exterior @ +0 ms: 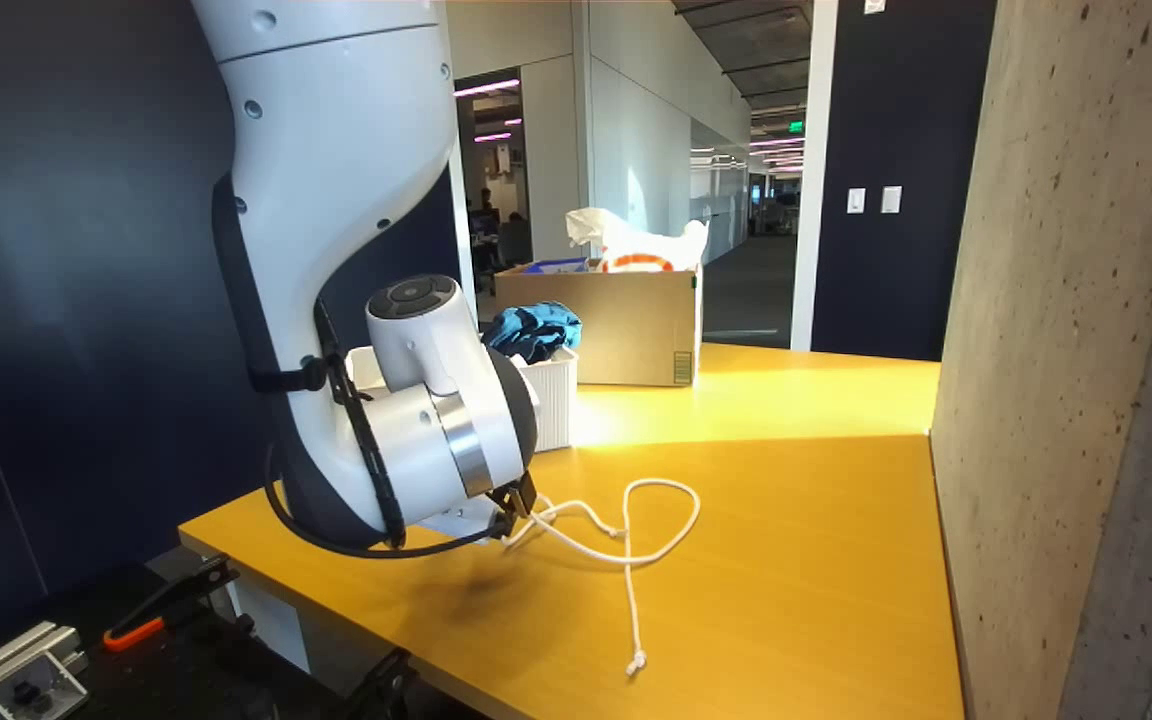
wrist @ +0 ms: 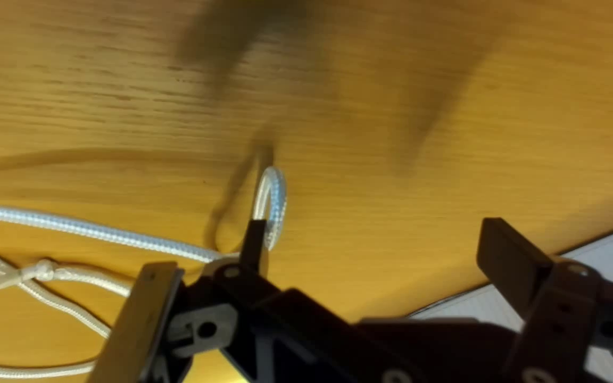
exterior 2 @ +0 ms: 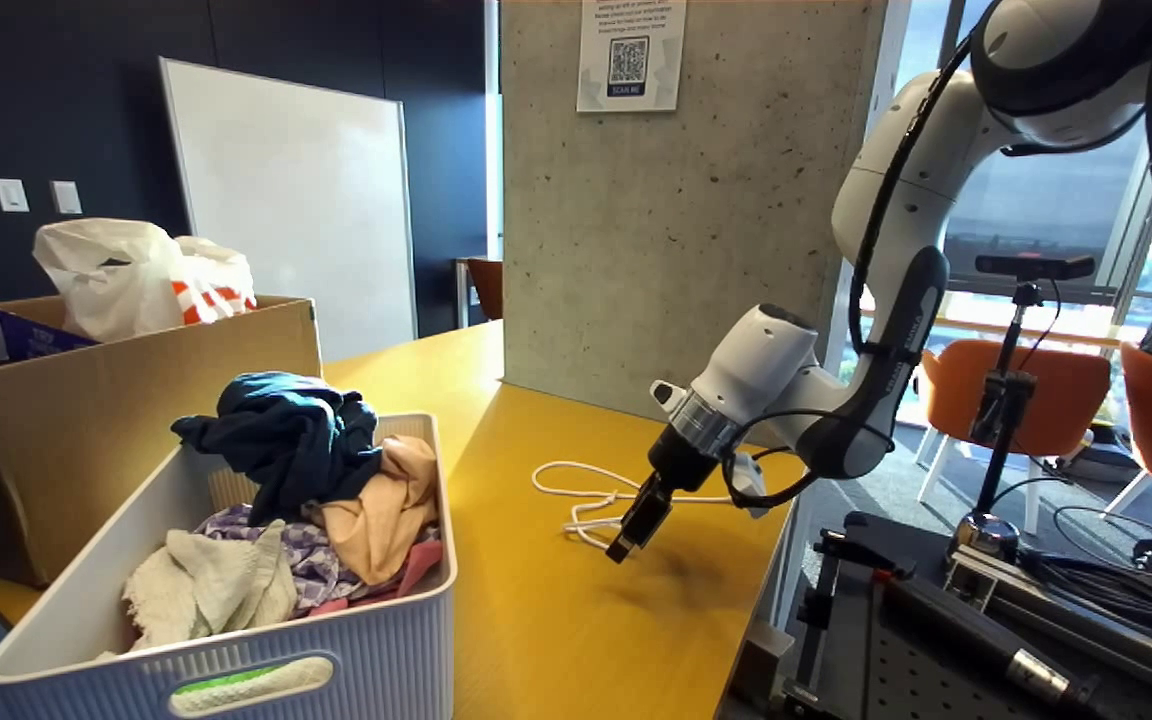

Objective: Remove the white rope from the white basket and put it on the table

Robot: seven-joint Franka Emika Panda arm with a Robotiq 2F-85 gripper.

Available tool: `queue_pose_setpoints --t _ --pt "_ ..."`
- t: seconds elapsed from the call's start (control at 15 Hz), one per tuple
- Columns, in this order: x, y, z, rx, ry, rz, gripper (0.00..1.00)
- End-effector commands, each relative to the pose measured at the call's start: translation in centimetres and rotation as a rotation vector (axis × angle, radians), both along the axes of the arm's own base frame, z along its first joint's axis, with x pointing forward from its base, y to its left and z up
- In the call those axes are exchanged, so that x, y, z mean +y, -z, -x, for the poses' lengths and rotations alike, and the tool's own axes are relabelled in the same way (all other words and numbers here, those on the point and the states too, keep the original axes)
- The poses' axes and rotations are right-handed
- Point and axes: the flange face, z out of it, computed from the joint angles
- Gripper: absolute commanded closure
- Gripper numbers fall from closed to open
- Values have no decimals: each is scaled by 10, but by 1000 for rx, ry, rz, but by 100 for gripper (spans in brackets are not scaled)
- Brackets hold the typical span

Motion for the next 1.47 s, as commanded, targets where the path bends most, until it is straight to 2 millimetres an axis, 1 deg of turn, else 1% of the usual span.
queue_pose_setpoints --t 0.0,0.27,0.47,0.73,1.07,1.2,1.4 --pt "-4 7 -10 8 65 -54 0" --pt "-5 7 -12 16 92 -78 0" --pt "-8 0 -11 13 104 -89 0" --pt "-9 6 -16 32 124 -102 0" --pt "-16 7 -24 53 143 -115 0" --pt "-20 5 -28 57 143 -119 26" --pt "-28 2 -36 68 145 -124 51"
